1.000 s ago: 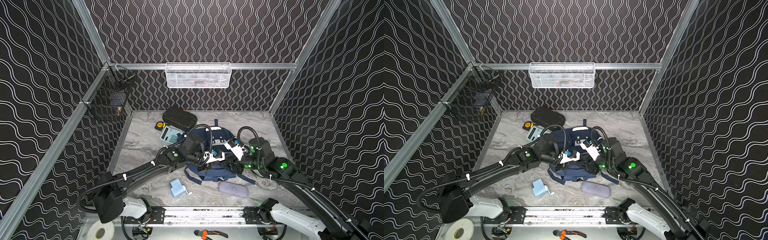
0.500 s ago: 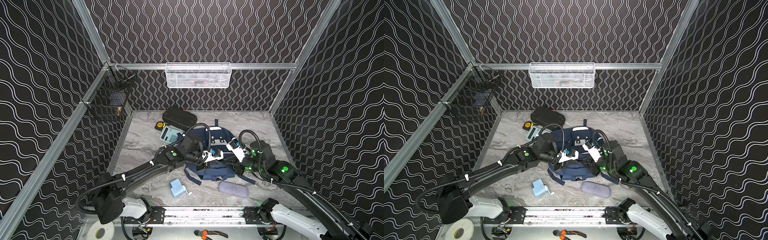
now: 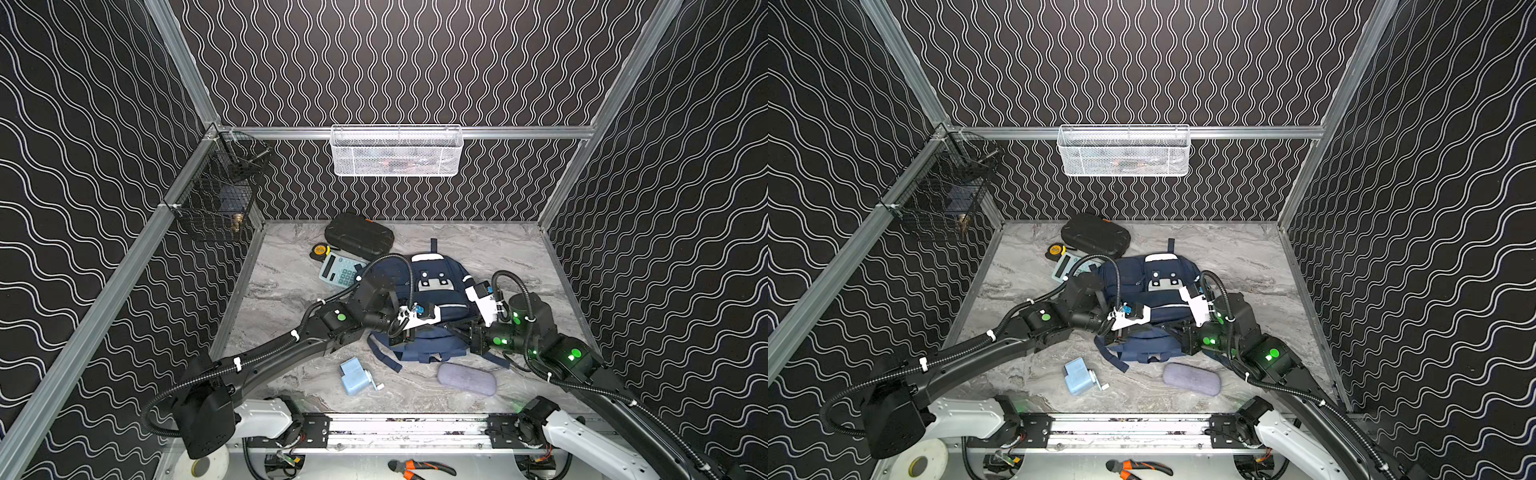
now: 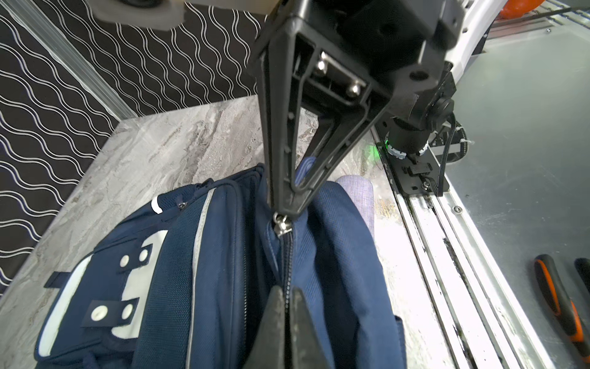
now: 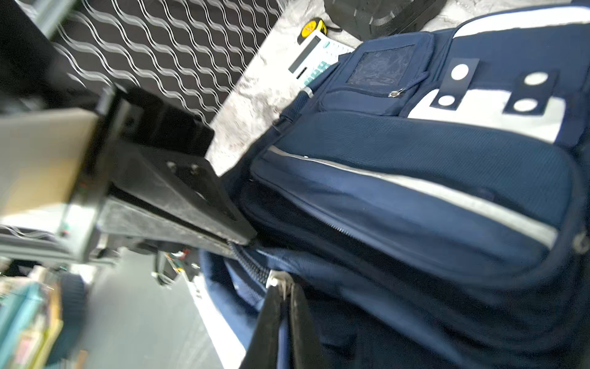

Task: Pack books, pencil case, and school supplies into a backpack
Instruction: Zip the student bag at the center of the table.

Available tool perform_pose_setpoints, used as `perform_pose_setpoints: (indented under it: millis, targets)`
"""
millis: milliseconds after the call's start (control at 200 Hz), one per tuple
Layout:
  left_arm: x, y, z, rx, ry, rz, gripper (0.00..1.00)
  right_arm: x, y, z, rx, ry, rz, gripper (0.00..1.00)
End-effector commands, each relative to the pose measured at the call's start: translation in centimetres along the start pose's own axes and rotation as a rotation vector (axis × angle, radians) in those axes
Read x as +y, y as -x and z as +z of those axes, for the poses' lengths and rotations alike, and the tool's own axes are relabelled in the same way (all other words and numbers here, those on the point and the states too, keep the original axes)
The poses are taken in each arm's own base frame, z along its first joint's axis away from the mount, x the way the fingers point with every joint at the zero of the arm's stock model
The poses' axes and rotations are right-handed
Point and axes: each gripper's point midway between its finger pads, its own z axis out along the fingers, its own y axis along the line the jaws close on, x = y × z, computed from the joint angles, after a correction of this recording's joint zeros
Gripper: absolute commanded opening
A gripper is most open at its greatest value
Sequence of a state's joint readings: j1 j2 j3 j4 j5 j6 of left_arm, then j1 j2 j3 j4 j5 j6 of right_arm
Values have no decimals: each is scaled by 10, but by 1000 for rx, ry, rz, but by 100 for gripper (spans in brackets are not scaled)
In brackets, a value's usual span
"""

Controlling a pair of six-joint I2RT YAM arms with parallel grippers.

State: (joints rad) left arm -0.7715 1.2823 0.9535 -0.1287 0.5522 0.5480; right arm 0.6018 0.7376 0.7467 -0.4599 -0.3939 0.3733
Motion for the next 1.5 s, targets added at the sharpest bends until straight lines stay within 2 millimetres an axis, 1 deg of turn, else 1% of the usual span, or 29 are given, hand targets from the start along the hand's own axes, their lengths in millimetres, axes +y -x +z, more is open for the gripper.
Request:
perform_pose_setpoints:
  millis: [0,85,180,215,235,280,380,465,530,601,666,691,721,731,766,791,836,931,1026,1151,1171,1221,1326,1406,1466,1496]
  targets:
    - [12,1,-5,-9,82,39,0,0,5,-6,-14,-3,118,0]
    - [14,-5,-8,1,119,50,0,-5,-1,-6,44,-18,182,0]
    - [18,-5,-15,-8,173,69,0,-17,-4,-10,92,-58,272,0]
    - [19,-5,-18,-10,194,76,0,-22,-4,-14,97,-73,304,0]
    - [20,-4,-20,-12,205,80,0,-30,1,-17,79,-92,331,0]
    - [23,-3,-24,-20,231,88,0,-41,4,-25,63,-120,378,0]
    - [29,1,-32,-33,286,92,0,-68,7,-40,38,-209,467,0]
    - [37,4,-38,-43,339,76,0,-80,8,-48,35,-259,500,0]
    - [44,5,-42,-37,383,71,0,-82,12,-50,34,-278,499,0]
    - [51,9,-46,-41,422,60,0,-67,24,-48,38,-196,455,0]
    - [53,18,-47,-70,421,51,0,-54,34,-47,32,-130,443,0]
    - [53,21,-47,-84,416,49,0,-54,34,-46,38,-128,448,0]
    - [52,23,-46,-95,410,47,0,-60,29,-46,51,-160,456,0]
    - [52,24,-46,-97,408,46,0,-59,33,-50,43,-175,441,0]
    - [53,25,-45,-100,405,43,0,-64,33,-54,48,-225,422,0]
    - [54,25,-44,-97,402,38,0,-64,32,-56,62,-235,402,0]
    - [54,29,-43,-100,392,29,0,-57,36,-59,66,-222,366,0]
    - [50,34,-39,-118,345,14,0,-34,54,-58,18,-121,321,0]
    - [46,39,-33,-153,302,-13,0,-16,58,-45,17,-23,338,0]
    - [48,43,-28,-173,294,-60,0,12,58,-20,28,31,309,0]
    - [48,43,-26,-172,294,-62,0,20,54,-14,46,48,302,0]
    - [48,43,-23,-168,299,-62,0,32,55,-5,52,92,309,0]
    - [48,42,-20,-146,309,-46,0,53,61,7,37,163,318,0]
    - [49,37,-21,-128,323,-43,0,55,68,6,12,153,315,0]
    - [48,33,-22,-114,328,-36,0,48,67,5,4,107,314,0]
    - [47,31,-23,-108,332,-30,0,40,64,4,1,63,322,0]
